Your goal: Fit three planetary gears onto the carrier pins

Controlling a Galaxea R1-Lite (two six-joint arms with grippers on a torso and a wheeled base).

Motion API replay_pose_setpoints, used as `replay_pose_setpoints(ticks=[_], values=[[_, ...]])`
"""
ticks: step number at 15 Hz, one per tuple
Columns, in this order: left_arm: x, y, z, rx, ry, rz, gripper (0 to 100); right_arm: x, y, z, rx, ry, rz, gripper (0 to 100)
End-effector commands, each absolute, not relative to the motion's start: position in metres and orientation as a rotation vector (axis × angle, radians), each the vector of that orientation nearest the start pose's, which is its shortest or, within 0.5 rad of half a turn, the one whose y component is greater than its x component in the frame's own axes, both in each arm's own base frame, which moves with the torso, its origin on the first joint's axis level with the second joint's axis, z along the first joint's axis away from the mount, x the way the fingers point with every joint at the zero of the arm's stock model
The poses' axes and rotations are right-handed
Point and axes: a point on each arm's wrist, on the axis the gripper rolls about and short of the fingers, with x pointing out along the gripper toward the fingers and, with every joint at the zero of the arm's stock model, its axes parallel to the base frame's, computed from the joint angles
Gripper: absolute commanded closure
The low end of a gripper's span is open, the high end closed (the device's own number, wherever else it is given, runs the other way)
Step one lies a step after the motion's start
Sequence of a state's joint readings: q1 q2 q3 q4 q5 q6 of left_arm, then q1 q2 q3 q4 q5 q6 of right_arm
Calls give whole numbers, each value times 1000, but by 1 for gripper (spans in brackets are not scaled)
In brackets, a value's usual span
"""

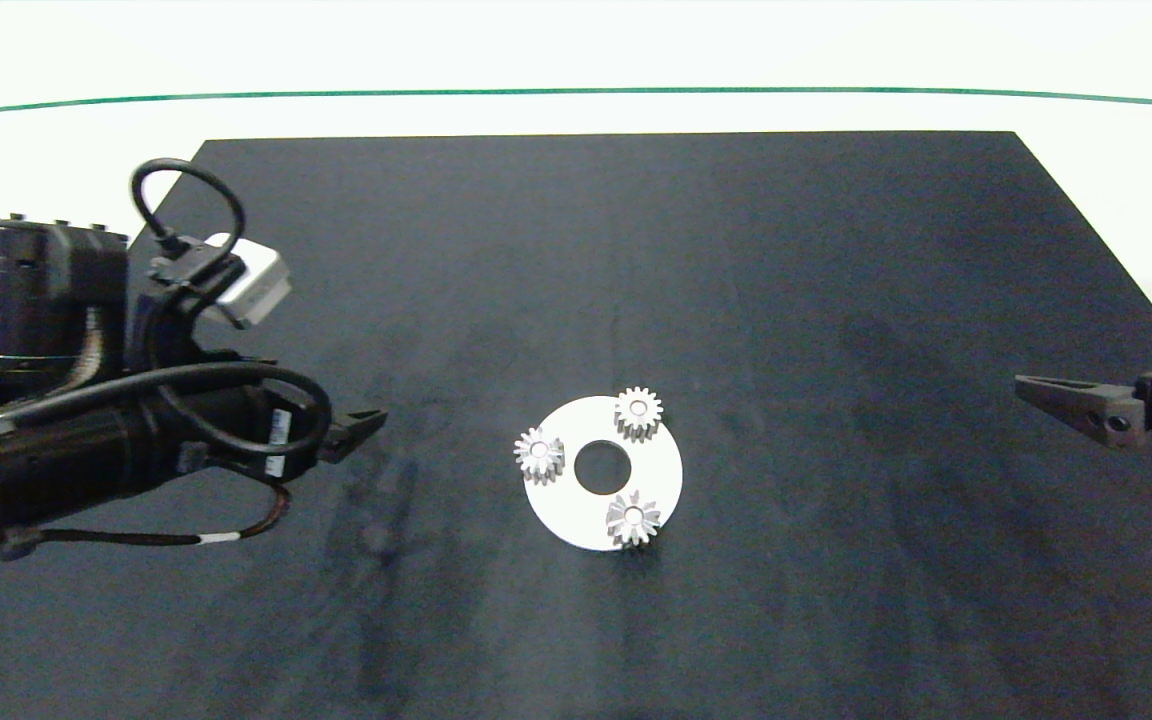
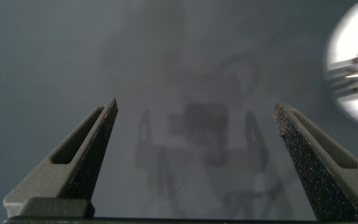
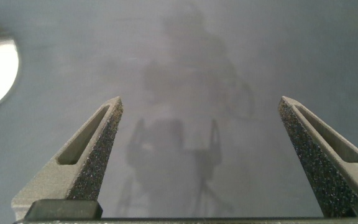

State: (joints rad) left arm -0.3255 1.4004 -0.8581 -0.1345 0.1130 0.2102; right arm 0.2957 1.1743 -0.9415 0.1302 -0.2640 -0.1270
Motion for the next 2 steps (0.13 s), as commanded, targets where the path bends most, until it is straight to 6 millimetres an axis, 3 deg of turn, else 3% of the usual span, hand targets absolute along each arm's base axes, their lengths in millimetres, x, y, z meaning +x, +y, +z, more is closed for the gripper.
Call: replay_pose_setpoints(ticks=[1,2], values=[[179,-28,248,160,338,-74,0,199,32,251,-221,444,-113,0],[170,-20,252,139,334,-33,0,201,29,250,-204,431,-161,0]])
